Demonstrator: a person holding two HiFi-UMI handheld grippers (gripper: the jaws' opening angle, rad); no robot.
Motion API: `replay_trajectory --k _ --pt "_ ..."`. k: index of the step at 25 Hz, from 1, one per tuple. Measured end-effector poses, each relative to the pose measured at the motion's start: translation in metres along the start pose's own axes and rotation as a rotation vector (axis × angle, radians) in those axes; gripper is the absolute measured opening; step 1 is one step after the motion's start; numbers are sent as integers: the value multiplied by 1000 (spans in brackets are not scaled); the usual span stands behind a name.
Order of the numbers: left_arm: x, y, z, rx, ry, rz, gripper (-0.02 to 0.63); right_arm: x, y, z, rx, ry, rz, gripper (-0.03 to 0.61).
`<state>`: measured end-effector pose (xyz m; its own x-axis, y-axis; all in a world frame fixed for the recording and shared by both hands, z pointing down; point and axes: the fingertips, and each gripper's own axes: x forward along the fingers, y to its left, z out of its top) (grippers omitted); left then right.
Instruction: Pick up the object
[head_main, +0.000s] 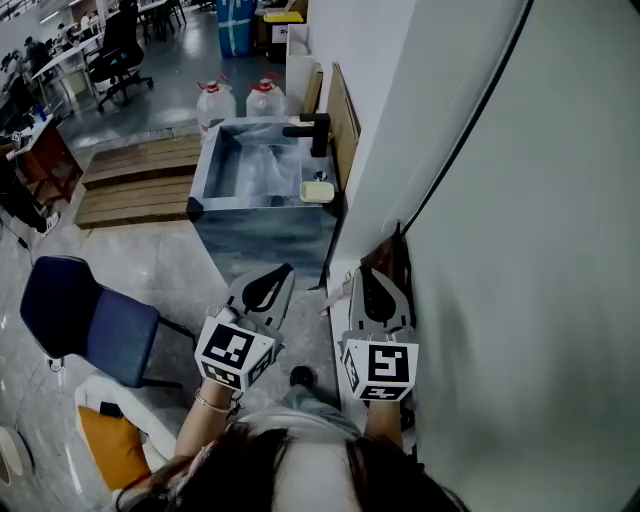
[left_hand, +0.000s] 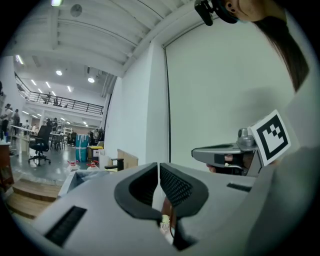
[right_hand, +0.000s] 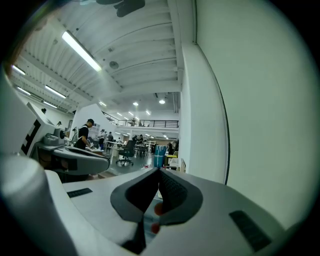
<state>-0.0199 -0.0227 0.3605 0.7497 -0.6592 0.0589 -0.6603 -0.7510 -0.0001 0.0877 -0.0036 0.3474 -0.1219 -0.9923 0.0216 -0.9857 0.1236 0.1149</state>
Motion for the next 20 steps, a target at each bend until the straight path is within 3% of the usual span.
replay_trajectory --k 20 --pt "60 5 4 15 9 36 9 50 -37 -4 6 -30 86 26"
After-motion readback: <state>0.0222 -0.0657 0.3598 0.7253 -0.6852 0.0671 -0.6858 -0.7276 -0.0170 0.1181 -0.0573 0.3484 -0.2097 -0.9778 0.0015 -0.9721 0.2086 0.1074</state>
